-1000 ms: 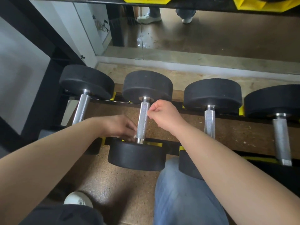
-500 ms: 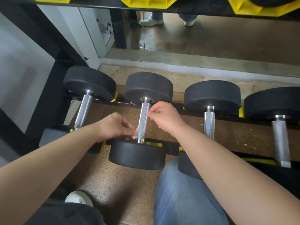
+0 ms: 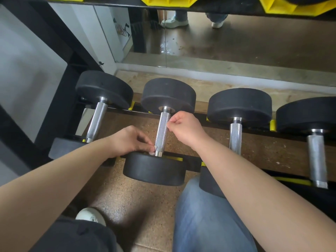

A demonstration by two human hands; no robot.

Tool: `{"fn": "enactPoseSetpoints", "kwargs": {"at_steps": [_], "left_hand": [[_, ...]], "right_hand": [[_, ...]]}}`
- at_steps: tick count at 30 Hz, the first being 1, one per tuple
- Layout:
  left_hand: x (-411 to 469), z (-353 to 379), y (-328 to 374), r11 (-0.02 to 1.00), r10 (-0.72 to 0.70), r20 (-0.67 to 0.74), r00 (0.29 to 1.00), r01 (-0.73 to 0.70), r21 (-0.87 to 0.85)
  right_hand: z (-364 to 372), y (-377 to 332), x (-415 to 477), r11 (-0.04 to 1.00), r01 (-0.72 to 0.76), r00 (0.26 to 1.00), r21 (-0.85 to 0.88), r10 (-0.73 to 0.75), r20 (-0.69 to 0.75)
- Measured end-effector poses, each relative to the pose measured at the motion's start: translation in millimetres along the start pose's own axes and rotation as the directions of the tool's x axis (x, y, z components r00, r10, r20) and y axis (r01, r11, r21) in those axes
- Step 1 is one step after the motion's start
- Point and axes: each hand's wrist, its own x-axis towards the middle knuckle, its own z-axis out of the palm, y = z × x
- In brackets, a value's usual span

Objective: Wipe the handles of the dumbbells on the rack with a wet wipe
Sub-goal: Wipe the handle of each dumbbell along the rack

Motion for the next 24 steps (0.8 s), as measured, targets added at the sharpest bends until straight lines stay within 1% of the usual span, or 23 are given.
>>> {"fn": "enactPoseSetpoints", "kwargs": {"at_steps": [1, 2, 4, 5, 6, 7, 8, 9, 10, 11, 12, 13, 15, 16, 17, 19, 21, 22, 23, 24], "left_hand": [[2, 0, 2, 1.000, 0.019, -0.021, 1.000, -0.019, 0.002], [6, 1, 5, 0.998, 0.041, -0.067, 0.997, -0.044, -0.036], [16, 6, 9, 0.969, 0.051, -0.223, 0.974, -0.102, -0.225], [20, 7, 9, 0.944, 0.030, -0.282, 0.959, -0.120, -0.308], [22, 7, 8, 0.928, 0.013, -0.287, 0.958, -0.118, -0.352], [22, 6, 4, 0.930, 0.000, -0.234, 0.972, -0.086, -0.358], [20, 3, 0, 0.953, -0.010, -0.141, 0.990, -0.033, -0.302], [15, 1, -4, 0.981, -0.014, -0.046, 0.999, 0.005, -0.193], [10, 0, -7, 0.997, -0.024, 0.016, 1.000, 0.025, -0.077], [9, -1, -9, 0.999, -0.035, 0.029, 0.999, 0.036, -0.027], [10, -2, -9, 0.998, -0.038, 0.016, 0.999, 0.039, -0.045], [13, 0, -7, 0.989, -0.051, -0.015, 0.999, 0.048, -0.139], [22, 5, 0, 0.910, -0.095, -0.072, 0.993, 0.057, -0.410], [27, 5, 2, 0.880, -0.104, -0.094, 0.990, 0.048, -0.472], [31, 4, 4, 0.874, -0.110, -0.100, 0.989, 0.048, -0.484], [30, 2, 6, 0.914, -0.118, -0.046, 0.992, 0.091, -0.395], [22, 0, 8, 0.967, -0.143, 0.046, 0.989, 0.150, -0.206], [18, 0, 9, 0.980, -0.167, 0.060, 0.984, 0.173, -0.101], [16, 0, 11, 0.980, -0.191, 0.054, 0.980, 0.193, -0.046], [15, 2, 16, 0.978, -0.197, 0.050, 0.979, 0.200, -0.065]], "right_hand": [[-1, -1, -1, 1.000, 0.001, 1.000, -0.001, -0.001, -0.001], [-1, -1, -1, 1.000, 0.001, 1.000, -0.002, -0.001, 0.003], [-2, -1, -1, 1.000, 0.004, 1.000, -0.005, -0.004, 0.008], [-2, -2, -2, 1.000, 0.003, 1.000, -0.006, -0.003, 0.009], [-2, -1, -2, 1.000, 0.002, 1.000, -0.006, -0.002, 0.008], [-2, -1, -2, 1.000, 0.004, 1.000, -0.007, -0.004, 0.008], [-1, -1, -2, 1.000, 0.006, 1.000, -0.010, -0.006, 0.009], [-1, -1, -3, 1.000, 0.011, 1.000, -0.016, -0.011, 0.008], [-2, -1, -3, 0.999, 0.020, 1.000, -0.025, -0.019, 0.008], [-2, -2, -2, 0.999, 0.026, 1.000, -0.033, -0.026, 0.008], [-2, -2, -2, 0.999, 0.028, 1.000, -0.039, -0.028, 0.008], [-2, -2, -2, 0.999, 0.027, 1.000, -0.043, -0.027, 0.005], [0, -1, -1, 0.998, 0.025, 1.000, -0.053, -0.026, -0.011], [1, 0, -1, 0.998, 0.027, 0.999, -0.062, -0.029, -0.020], [1, -1, -2, 0.997, 0.030, 0.999, -0.073, -0.032, -0.028], [3, -1, -4, 0.992, 0.045, 0.998, -0.118, -0.051, -0.044], [5, -1, -6, 0.984, 0.062, 0.995, -0.166, -0.073, -0.062], [5, 0, -7, 0.985, 0.059, 0.996, -0.162, -0.068, -0.054], [4, 0, -9, 0.989, 0.051, 0.998, -0.138, -0.056, -0.035], [2, 1, -10, 0.994, 0.039, 0.999, -0.102, -0.041, -0.012]]}}
